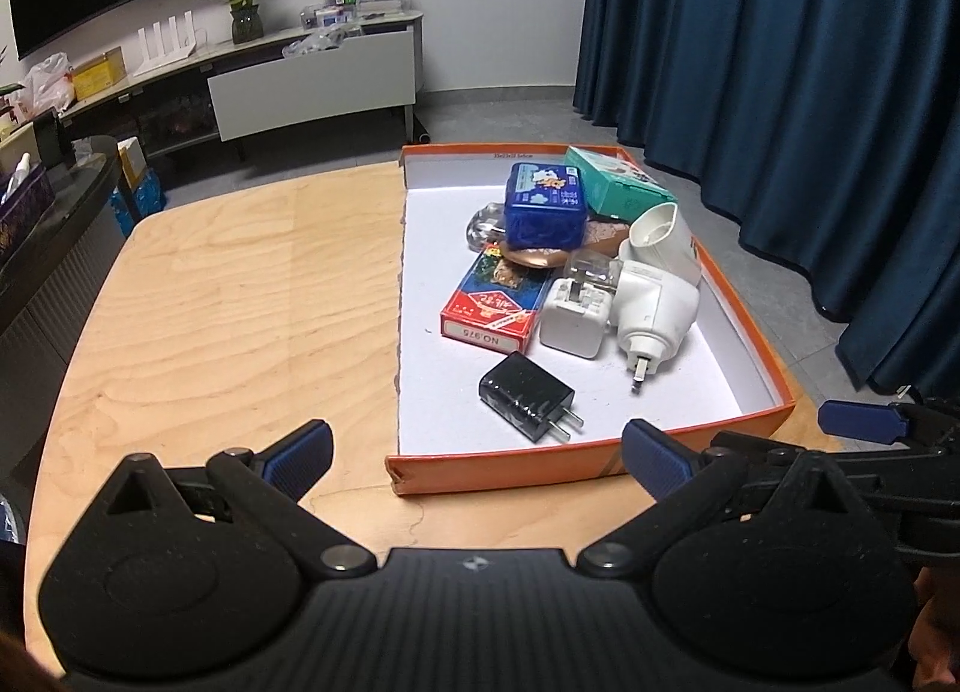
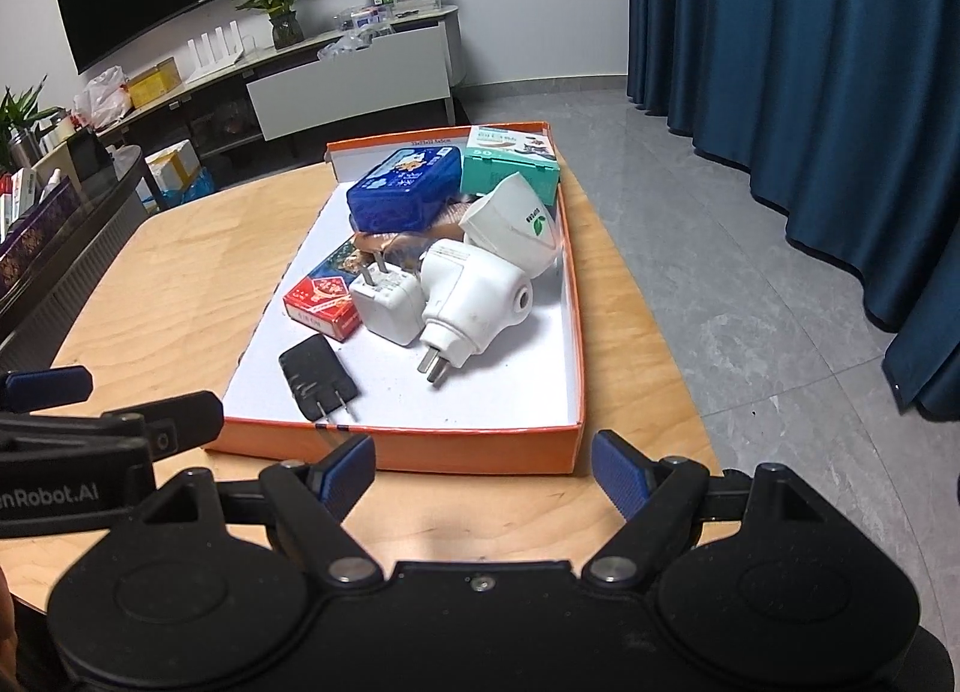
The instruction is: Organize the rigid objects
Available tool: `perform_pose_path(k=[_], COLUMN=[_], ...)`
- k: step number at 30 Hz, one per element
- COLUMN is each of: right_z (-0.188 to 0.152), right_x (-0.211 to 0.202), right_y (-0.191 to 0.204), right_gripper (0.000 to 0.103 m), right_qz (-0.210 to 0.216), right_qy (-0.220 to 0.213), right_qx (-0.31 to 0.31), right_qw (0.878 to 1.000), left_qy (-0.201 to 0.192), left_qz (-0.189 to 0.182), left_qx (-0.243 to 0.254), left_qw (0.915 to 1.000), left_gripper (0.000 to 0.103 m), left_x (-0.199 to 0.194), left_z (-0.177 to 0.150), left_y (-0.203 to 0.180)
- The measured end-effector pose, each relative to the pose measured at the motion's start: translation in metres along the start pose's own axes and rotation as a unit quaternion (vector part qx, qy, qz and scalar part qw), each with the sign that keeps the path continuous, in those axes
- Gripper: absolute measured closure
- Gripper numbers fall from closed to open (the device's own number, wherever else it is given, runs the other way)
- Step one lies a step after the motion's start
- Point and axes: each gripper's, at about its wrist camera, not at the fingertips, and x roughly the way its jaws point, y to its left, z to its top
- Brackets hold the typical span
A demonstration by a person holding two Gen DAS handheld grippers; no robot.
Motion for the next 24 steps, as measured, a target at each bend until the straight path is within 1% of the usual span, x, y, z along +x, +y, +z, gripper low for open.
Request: perform_pose_path(k=[8, 24], right_z=[-0.0011, -0.0001], right_x=[0.0053, 0.0064], right_y=[0.0004, 0.0020], right_gripper=[0.009, 0.009], right_qz=[-0.002, -0.006], right_qy=[0.007, 0.006], right_qx=[0.000, -0.003], right_qw=[1.000, 1.000], left_qy=[0.011, 0.013], left_qz=[0.004, 0.001], left_qx=[-0.006, -0.016], left_qw=[0.9999, 0.9998], left_gripper=[0.000, 0.000], left_x=[0.0038, 0.0045], left_z=[-0.0008, 0.0005], left_y=[0.0026, 0.0053])
